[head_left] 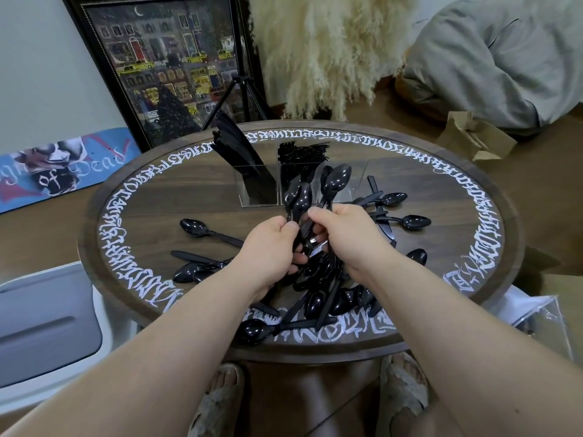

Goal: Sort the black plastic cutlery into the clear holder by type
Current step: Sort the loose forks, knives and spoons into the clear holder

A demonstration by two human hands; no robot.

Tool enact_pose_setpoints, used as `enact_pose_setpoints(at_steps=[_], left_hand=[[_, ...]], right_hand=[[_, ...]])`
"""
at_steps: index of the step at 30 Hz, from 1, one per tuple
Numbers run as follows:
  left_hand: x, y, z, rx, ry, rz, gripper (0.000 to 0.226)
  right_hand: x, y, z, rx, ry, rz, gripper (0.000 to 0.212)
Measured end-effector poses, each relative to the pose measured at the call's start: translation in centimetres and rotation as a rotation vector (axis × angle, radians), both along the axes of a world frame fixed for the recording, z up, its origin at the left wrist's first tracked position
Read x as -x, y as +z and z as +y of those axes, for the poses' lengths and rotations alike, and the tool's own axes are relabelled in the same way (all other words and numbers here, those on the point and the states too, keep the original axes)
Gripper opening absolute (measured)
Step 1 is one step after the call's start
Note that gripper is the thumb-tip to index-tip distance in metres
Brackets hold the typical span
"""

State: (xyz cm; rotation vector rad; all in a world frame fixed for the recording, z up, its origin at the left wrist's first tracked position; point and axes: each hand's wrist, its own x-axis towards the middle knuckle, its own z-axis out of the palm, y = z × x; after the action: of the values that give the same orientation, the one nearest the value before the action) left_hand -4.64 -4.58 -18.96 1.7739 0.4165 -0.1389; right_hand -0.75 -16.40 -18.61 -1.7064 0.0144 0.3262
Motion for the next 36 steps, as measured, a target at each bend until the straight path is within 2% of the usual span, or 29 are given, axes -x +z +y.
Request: enact_pose_setpoints(at_steps=[3,8,14,20,24,29,31,36], left_hand=[[-0.3,-0.1,0.3,-0.003,0.046,-0.012,0.02],[-0.6,-0.1,0.9,-0.099,0.051,-0.05,0.02],[-0.2,0.0,0.0,-0.273,-0.05,-0.08,0.028],[-0.5,0.1,-0.2,-0.199,-0.047,-0.141,0.027],[-0.5,0.0,0.2,-0.169,-0.067,-0.119,0.028],[-0.5,0.0,0.5,-0.113,-0.084,-0.059,0.027],[-0.5,0.1,0.6,-0.124,-0.09,-0.063,0.028],[0.0,-0.1,0.2,-0.199,-0.197,-0.135,0.033]], right_hand=[[-0.3,0.2,-0.3,-0.066,-0.049,0.024,0.022],[-0.4,0.1,-0.9,-0.037,-0.043,0.031,0.019],[0.1,0.6,-0.5,-0.121,-0.016,0.097,0.016],[-0.1,0.6,-0.3,-0.114,-0.107,0.063,0.026],[-1.1,1.4,-1.6,-0.325,-0.225,0.093,0.015],[-1.5,1.8,-2.4,-0.503,-0.19,0.06,0.01],[-1.5,1.7,-2.5,-0.463,-0.172,0.037,0.01],[-0.8,1.0,-1.7,-0.2,-0.164,-0.079,0.02]])
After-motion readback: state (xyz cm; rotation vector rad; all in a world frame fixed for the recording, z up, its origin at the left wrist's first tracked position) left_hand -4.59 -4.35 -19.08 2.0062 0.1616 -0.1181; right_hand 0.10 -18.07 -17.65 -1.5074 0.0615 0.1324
